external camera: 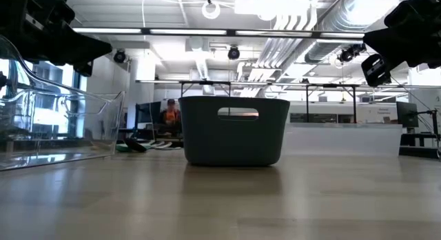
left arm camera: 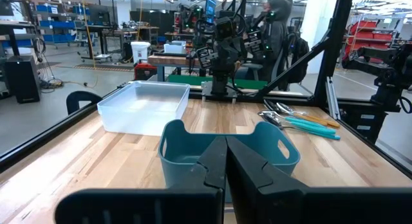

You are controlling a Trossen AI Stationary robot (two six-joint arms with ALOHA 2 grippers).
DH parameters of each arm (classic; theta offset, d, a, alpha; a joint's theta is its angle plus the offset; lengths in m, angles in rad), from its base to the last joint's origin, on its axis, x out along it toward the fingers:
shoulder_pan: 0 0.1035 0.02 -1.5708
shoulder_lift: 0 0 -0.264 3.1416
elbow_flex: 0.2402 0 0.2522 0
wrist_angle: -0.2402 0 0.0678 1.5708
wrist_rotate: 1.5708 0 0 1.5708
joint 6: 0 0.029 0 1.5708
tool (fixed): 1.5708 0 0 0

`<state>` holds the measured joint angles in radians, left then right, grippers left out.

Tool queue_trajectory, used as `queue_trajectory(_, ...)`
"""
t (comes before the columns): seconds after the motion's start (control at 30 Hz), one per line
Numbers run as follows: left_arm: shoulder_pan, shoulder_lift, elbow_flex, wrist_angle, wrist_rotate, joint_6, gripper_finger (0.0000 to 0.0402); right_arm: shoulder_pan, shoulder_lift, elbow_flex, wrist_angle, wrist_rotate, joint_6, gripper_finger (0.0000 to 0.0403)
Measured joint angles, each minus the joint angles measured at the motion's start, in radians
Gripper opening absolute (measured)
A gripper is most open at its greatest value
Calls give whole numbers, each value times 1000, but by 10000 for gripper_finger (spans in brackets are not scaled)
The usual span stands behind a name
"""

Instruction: Sort silverware by color (type)

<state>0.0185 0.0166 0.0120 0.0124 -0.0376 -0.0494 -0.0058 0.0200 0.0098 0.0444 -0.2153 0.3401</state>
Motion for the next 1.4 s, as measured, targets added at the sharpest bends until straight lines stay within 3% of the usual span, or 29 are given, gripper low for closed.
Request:
queue_trajectory(0.4, 0, 0, 0, 0, 0, 0, 0, 0, 0, 0, 25, 5, -66, 0)
queue_trajectory(0.47, 0, 0, 0, 0, 0, 0, 0, 0, 0, 0, 127, 13, 46, 0)
queue_trajectory(0.6, 0, 0, 0, 0, 0, 0, 0, 0, 0, 0, 390, 148, 270, 0)
queue_trajectory(0.73, 0, 0, 0, 0, 0, 0, 0, 0, 0, 0, 574, 296, 280, 0)
queue_trajectory(0.83, 0, 0, 0, 0, 0, 0, 0, 0, 0, 0, 670, 321, 283, 0)
queue_trajectory(1.0, 0, 0, 0, 0, 0, 0, 0, 0, 66, 24, 705, 316, 288, 0)
queue_trajectory(1.2, 0, 0, 0, 0, 0, 0, 0, 0, 308, 175, 687, 209, 244, 0)
queue_trajectory(1.3, 0, 0, 0, 0, 0, 0, 0, 0, 431, 279, 576, 91, 275, 0)
queue_trajectory(1.4, 0, 0, 0, 0, 0, 0, 0, 0, 528, 398, 350, 10, 317, 0)
